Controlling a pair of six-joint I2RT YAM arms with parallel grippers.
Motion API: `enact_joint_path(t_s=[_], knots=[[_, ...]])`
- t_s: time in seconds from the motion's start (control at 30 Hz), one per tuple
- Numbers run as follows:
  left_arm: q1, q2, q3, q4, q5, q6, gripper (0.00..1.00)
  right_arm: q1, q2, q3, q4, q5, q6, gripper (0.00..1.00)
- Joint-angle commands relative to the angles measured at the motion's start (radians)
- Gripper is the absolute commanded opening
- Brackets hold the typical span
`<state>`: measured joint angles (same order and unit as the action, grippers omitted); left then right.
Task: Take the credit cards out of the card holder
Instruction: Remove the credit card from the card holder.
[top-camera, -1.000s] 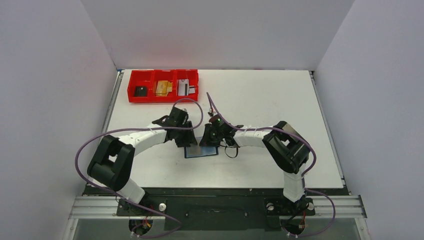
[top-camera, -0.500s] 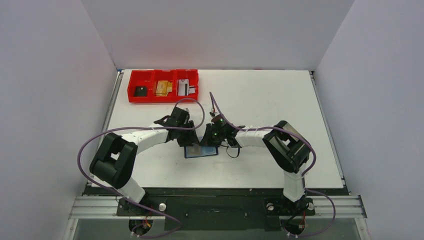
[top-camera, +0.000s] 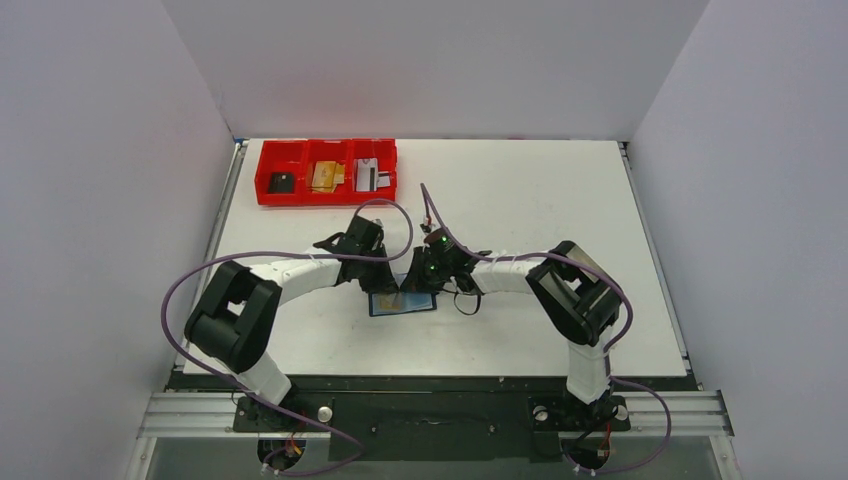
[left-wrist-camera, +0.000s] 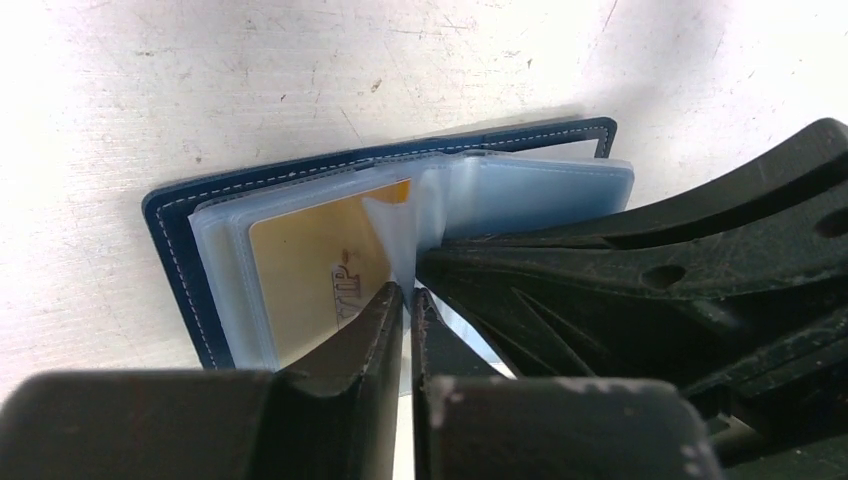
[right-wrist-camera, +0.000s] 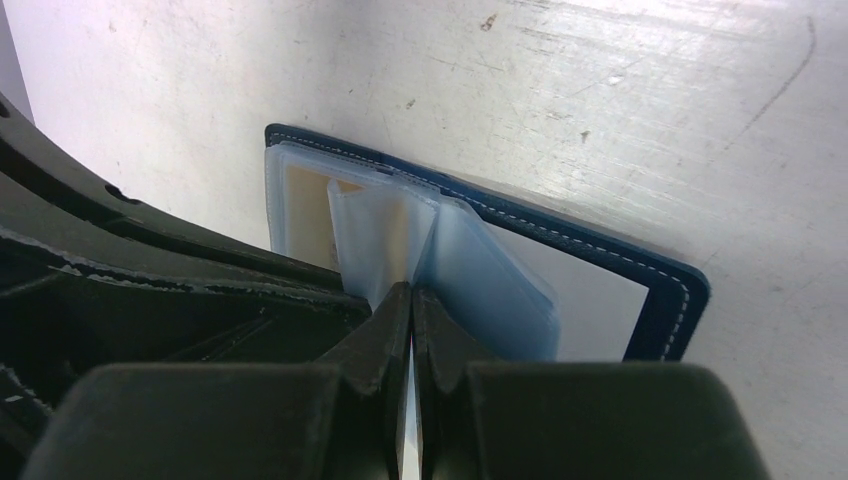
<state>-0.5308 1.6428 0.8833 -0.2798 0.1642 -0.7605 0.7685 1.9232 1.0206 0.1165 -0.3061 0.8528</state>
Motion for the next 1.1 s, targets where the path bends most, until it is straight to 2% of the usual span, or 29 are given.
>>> enact_joint_path(t_s=[0.0,0.03,0.17,0.27,0.53,1.07], knots=[[-0.009,0.003,0.007,-0.035,-0.052,0.005,0.00,-0.032,-0.014,-0.032,-0.126,0.056,-0.040,0.00],[-0.009,0.001,0.008,-0.038,-0.056,0.006,0.00,-0.036,-0.024,-0.026,-0.126,0.052,-0.040,0.03],[-0.009,-0.009,0.009,-0.043,-0.063,0.007,0.00,-0.048,-0.091,-0.002,-0.127,0.023,-0.033,0.24],[-0.011,-0.016,0.012,-0.045,-0.063,0.009,0.00,-0.050,-0.153,0.026,-0.159,0.029,-0.041,0.28],[-0.032,-0.055,0.037,-0.059,-0.045,0.010,0.00,-0.051,-0.224,0.004,-0.330,0.179,-0.097,0.28],[-0.088,-0.049,0.116,-0.071,0.011,0.009,0.00,-0.040,-0.130,-0.065,-0.265,0.202,-0.103,0.21]])
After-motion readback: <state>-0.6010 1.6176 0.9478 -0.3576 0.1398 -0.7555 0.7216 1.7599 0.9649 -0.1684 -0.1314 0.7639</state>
